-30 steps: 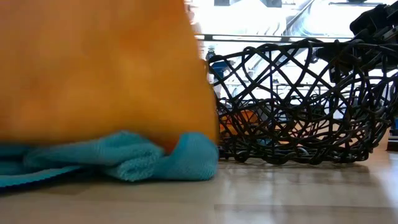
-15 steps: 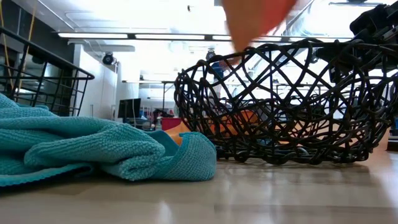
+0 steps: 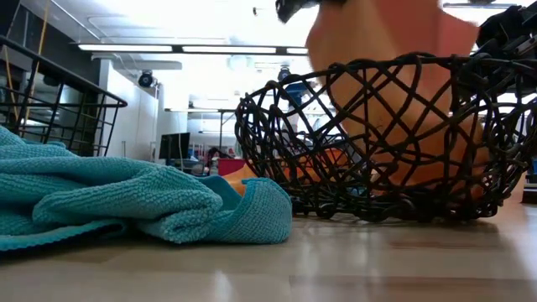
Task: Sort microfiber towel by color & place in baskets
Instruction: Put the bottom left orange microfiber towel into the wire basket, then put the bottom orange microfiber towel into the woven basket
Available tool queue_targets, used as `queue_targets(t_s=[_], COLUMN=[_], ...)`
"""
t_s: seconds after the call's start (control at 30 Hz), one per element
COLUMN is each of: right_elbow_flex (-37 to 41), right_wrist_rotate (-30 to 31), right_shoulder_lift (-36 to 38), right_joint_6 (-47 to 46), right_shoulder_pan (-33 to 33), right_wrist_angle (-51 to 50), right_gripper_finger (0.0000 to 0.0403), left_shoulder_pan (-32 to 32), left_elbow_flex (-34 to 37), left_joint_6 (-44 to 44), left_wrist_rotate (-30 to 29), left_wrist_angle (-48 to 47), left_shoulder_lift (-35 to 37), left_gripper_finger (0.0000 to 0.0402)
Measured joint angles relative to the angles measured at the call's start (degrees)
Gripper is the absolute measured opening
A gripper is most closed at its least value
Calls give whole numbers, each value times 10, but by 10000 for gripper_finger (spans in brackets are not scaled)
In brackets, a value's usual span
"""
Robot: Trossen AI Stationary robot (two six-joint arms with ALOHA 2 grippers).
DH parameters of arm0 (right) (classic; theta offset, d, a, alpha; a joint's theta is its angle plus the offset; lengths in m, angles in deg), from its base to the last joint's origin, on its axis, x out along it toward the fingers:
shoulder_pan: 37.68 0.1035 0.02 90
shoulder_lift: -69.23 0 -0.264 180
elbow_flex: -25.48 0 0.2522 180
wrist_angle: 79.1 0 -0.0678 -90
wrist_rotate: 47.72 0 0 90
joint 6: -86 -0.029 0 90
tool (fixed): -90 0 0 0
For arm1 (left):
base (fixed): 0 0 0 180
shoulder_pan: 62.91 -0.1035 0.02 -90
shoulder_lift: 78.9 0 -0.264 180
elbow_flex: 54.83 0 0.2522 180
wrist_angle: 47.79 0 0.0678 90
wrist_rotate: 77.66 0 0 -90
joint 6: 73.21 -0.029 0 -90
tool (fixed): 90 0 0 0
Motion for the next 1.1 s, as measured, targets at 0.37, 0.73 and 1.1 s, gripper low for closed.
queue_targets(t_s=[0.37, 0.73, 1.1], right_elbow_flex=[0, 0, 0], right_wrist_rotate=[0, 0, 0], right_shoulder_lift=[0, 0, 0], right_joint_6=[0, 0, 0], right_shoulder_pan=[0, 0, 0], right_wrist_angle=[0, 0, 0], right_gripper_finger=[0, 0, 0], left_shoulder_pan=[-49, -17, -22], left_elbow_flex=[24, -7, 237], left_joint_6=[89, 88, 110], left_wrist_rotate=[23, 48, 36], left_wrist_angle=[-49, -221, 162], left_shoulder_lift=[-5, 12, 228], left_gripper_finger=[71, 229, 246])
